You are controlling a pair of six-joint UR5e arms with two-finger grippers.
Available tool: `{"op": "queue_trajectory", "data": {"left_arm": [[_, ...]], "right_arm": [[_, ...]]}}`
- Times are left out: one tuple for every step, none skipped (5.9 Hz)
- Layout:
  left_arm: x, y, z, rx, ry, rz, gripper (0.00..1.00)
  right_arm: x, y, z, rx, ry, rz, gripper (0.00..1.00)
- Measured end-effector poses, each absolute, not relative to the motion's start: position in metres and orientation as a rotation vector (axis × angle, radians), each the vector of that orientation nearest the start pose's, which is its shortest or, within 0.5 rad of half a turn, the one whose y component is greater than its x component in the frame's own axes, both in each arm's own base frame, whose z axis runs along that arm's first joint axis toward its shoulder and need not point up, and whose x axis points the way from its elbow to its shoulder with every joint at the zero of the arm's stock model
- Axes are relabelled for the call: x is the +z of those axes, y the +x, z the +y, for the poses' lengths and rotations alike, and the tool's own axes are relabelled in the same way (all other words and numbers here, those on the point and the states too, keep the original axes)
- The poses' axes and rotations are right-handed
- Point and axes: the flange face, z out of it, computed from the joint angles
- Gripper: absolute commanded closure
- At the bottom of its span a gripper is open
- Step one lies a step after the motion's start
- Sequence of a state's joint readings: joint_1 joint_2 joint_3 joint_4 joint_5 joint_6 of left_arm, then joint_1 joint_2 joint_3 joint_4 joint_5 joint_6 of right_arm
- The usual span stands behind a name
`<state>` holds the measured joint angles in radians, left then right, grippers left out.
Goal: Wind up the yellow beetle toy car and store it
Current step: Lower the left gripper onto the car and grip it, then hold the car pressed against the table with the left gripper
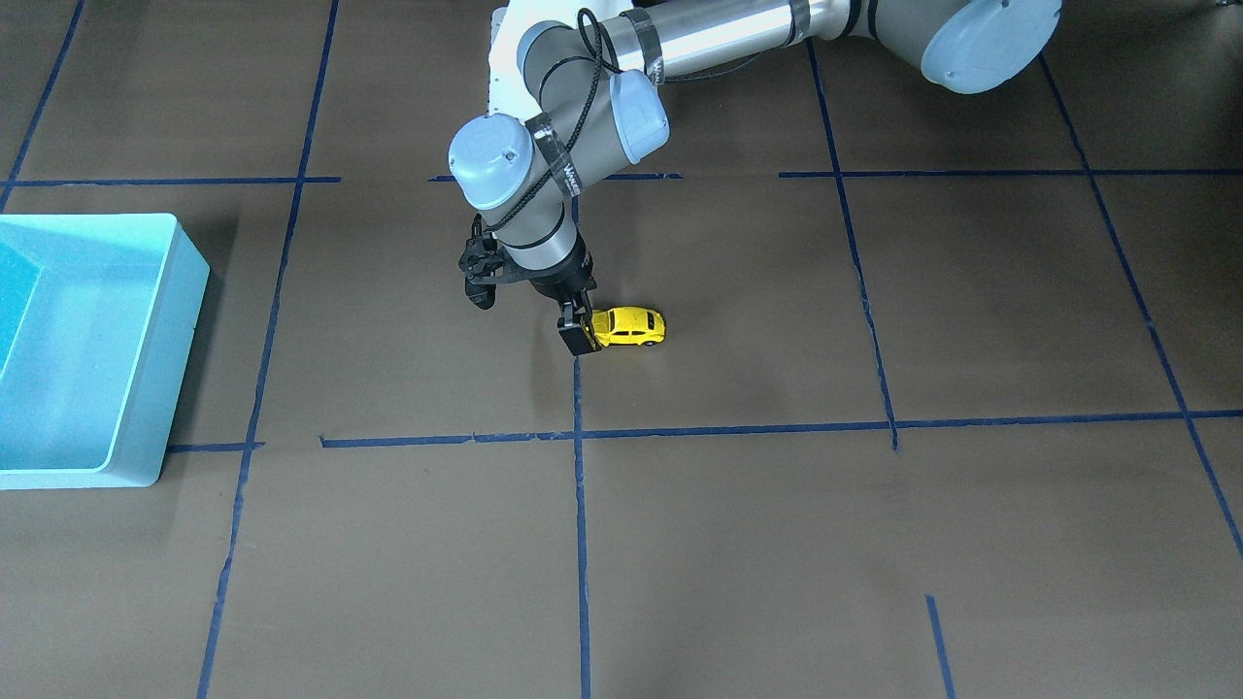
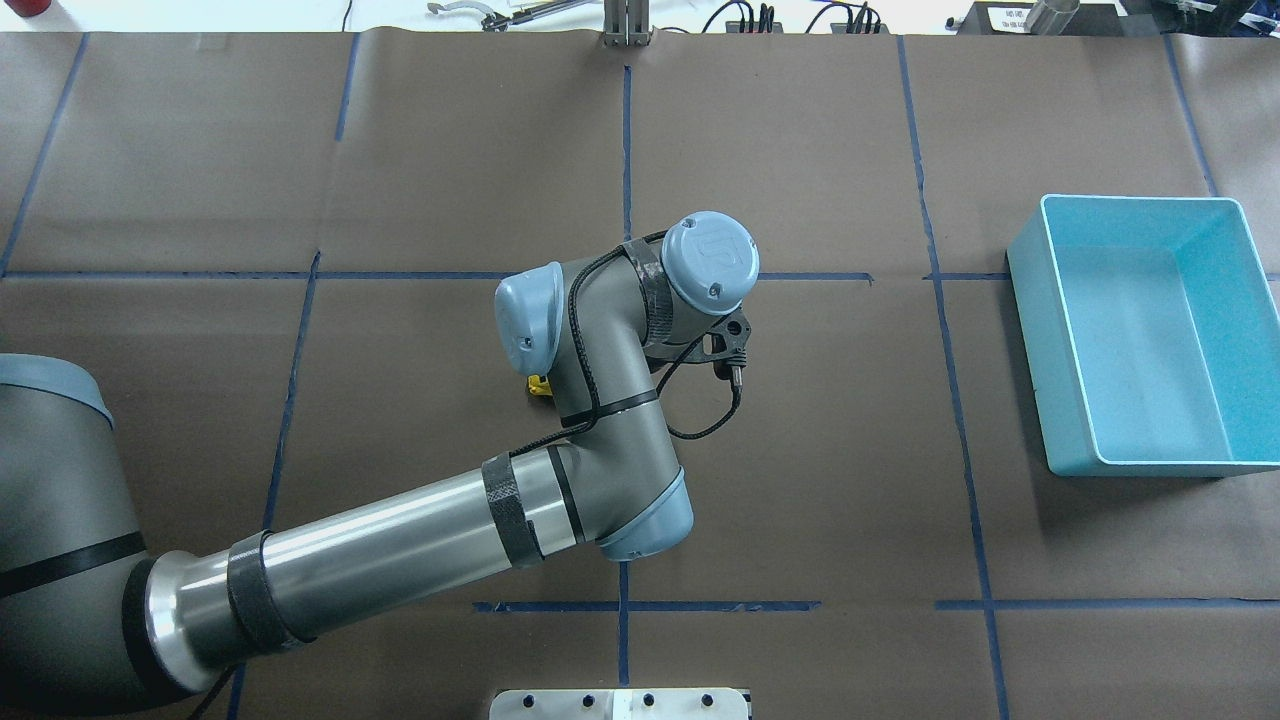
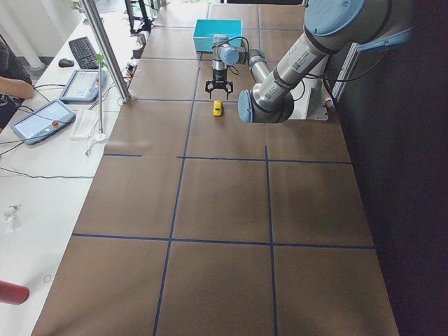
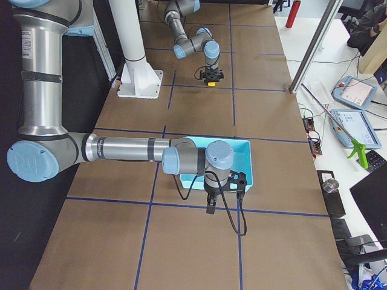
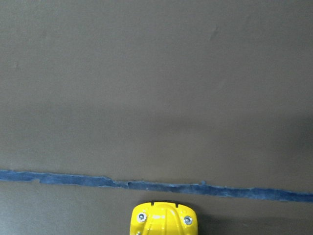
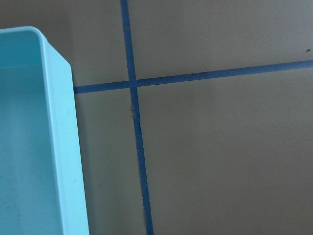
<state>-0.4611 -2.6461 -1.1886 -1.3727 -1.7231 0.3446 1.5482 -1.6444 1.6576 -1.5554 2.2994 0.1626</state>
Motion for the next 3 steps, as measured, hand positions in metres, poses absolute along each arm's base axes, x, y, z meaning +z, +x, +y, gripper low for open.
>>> {"op": "queue_trajectory", "data": {"left_arm": [[0.1589,0.6741,-0.4695,1.456,0.452,0.348,0.0],[0.1611,0.6742,-0.4709,1.457,0.458,0.349,0.0],[0.1616,0.6739,-0.4715,1.457,0.459,0.35,0.02]], "right_arm": [[0.6527,0.0564,-0.4641,0.123,-0.041,-0.728,0.0],[0.6527,0.0564,-0.4641,0.123,-0.04,-0.727,0.0],[0.6529,0.0564,-0.4641,0.123,-0.041,-0.727,0.0]]}}
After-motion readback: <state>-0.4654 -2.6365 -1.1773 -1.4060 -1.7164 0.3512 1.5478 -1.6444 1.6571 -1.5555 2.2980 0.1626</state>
